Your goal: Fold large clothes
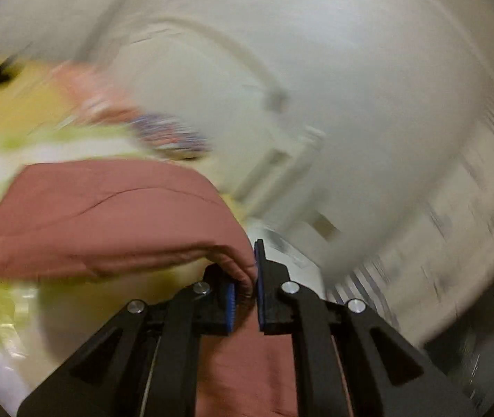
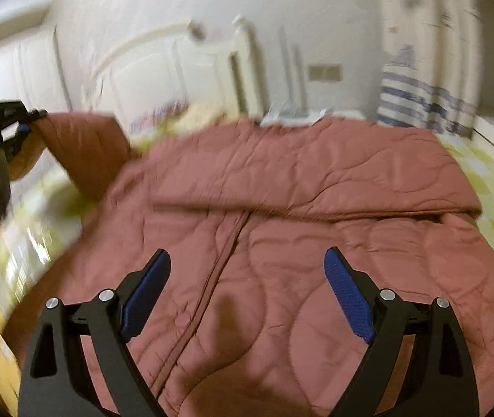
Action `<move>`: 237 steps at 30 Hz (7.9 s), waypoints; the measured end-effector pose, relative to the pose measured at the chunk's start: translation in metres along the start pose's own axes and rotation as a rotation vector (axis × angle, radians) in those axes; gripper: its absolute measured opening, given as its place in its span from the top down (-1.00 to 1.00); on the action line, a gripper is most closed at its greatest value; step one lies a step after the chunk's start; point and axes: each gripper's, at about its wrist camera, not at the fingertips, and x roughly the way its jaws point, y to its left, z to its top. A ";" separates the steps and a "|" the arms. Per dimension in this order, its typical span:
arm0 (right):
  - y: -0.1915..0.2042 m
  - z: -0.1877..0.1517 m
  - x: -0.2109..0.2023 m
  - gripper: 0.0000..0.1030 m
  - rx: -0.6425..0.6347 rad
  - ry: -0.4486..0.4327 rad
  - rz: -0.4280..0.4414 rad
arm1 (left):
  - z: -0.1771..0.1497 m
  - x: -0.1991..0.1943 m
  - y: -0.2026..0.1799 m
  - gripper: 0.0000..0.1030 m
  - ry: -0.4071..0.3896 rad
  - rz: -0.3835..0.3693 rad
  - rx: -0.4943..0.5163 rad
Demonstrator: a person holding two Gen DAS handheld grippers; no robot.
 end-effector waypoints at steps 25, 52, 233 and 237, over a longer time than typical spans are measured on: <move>-0.042 -0.006 -0.033 -0.70 0.221 -0.171 0.065 | -0.131 0.013 0.003 -0.95 0.169 0.165 0.264; -0.072 0.063 0.096 0.41 0.367 0.216 0.018 | -0.139 0.030 0.031 -0.95 0.277 0.214 0.213; -0.052 0.106 0.154 -0.73 0.024 0.273 -0.272 | -0.182 0.138 -0.032 -0.96 0.466 0.262 0.570; -0.070 0.132 0.138 -0.73 -0.003 0.181 -0.357 | -0.182 0.138 -0.032 -0.96 0.466 0.262 0.570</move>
